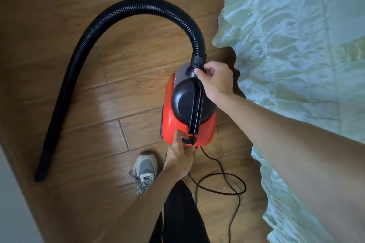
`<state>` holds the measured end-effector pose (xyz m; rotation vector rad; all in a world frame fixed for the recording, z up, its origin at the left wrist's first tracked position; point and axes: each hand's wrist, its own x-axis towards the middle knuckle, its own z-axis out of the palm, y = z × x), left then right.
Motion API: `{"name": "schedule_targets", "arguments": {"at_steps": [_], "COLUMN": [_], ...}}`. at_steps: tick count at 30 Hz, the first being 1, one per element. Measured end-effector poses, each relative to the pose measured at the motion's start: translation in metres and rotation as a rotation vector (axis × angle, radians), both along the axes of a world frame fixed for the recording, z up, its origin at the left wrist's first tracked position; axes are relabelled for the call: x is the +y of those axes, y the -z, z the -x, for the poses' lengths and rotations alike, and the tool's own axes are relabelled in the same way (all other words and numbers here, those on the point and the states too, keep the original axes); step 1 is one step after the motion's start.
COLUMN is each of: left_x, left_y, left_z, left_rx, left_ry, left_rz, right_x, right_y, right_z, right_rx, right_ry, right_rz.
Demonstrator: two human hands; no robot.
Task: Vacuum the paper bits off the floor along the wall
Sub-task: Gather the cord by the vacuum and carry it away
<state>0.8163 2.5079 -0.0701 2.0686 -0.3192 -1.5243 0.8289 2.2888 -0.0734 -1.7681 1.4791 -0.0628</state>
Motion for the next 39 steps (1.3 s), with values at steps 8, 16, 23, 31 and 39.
{"name": "schedule_targets", "arguments": {"at_steps": [8,16,23,31,39], "left_x": [-0.003,-0.015,-0.021,-0.024,0.013], "left_y": [-0.003,-0.01,-0.015,-0.02,-0.012], "left_z": [-0.005,-0.013,-0.017,-0.032,-0.118], "left_rx": [-0.003,0.048,0.026,0.059,-0.036], "left_ry": [-0.022,-0.016,0.002,0.107,0.178], "left_rz": [0.002,-0.046,-0.04,-0.084,-0.212], "right_x": [0.0,0.03,0.073,0.079,0.096], "right_y": [0.005,-0.008,-0.013,-0.011,0.006], "right_z": [-0.006,0.016,0.026,0.006,0.0], "right_rx": [0.041,0.031,-0.038,0.023,0.013], "right_ry": [0.005,0.074,0.207,0.24,0.325], "right_rz": [-0.034,-0.032,-0.215,-0.178,-0.014]}}
